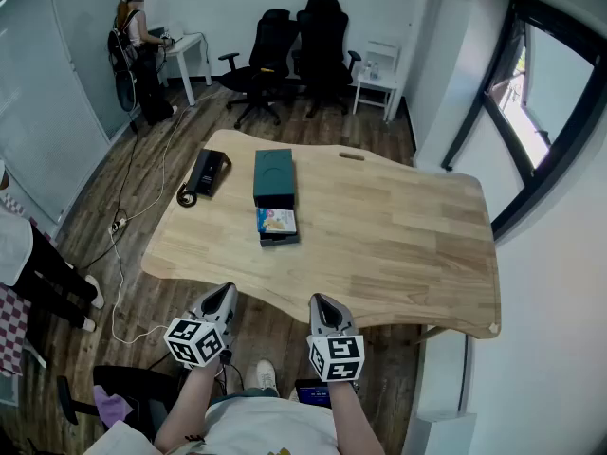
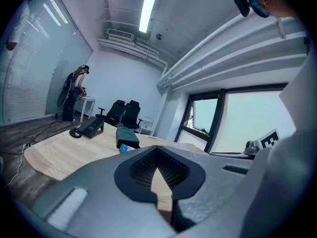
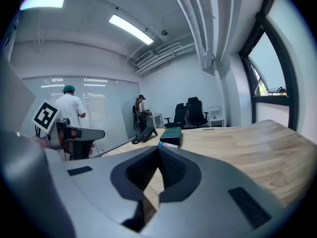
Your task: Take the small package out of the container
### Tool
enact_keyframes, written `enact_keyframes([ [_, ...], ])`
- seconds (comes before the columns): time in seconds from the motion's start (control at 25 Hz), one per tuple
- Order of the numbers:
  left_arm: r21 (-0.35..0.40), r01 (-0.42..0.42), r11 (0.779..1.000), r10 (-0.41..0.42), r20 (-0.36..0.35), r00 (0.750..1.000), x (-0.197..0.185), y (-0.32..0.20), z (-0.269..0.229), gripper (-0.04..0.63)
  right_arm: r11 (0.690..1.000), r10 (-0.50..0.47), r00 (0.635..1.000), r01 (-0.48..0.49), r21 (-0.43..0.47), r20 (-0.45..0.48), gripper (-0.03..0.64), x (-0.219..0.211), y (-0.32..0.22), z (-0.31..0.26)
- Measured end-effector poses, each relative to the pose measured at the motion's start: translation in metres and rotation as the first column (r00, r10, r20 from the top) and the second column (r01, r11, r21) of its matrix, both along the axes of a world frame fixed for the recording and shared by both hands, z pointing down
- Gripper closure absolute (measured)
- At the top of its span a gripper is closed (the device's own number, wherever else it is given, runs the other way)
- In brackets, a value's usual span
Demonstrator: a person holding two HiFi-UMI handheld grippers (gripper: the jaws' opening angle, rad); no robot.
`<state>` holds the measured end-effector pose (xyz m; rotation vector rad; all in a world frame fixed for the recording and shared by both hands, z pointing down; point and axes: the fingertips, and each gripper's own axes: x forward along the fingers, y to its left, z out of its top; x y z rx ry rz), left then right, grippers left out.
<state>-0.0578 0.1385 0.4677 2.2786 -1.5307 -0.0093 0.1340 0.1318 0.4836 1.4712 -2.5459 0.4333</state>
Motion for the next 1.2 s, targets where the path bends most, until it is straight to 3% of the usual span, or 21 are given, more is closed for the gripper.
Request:
enact_keyframes([
  [0.52,0.013,-0.034,0.999,0.034,0.016,0.999,0.028,0.013,-0.006,0.594,1.000,0.020,0.999,-0.021,0.021,0.028,0.614,0.027,0.015,-0.009],
  [0.8,0.019,-0.007,1.000,0.008,-0.036,0.999,0.024,0.016,-0.009,0.594,0.999,0.028,0.999,-0.029,0.024,0.036,0.614,0.033,0.015,-0.007],
  [1.2,0.005,-0.024,1.000,0.024,-0.017,1.000,0.022,-0.026,0.001,0.594,0.999,0.040,0.999,-0.040,0.011,0.029,0.614,0.033,-0.021,0.003],
])
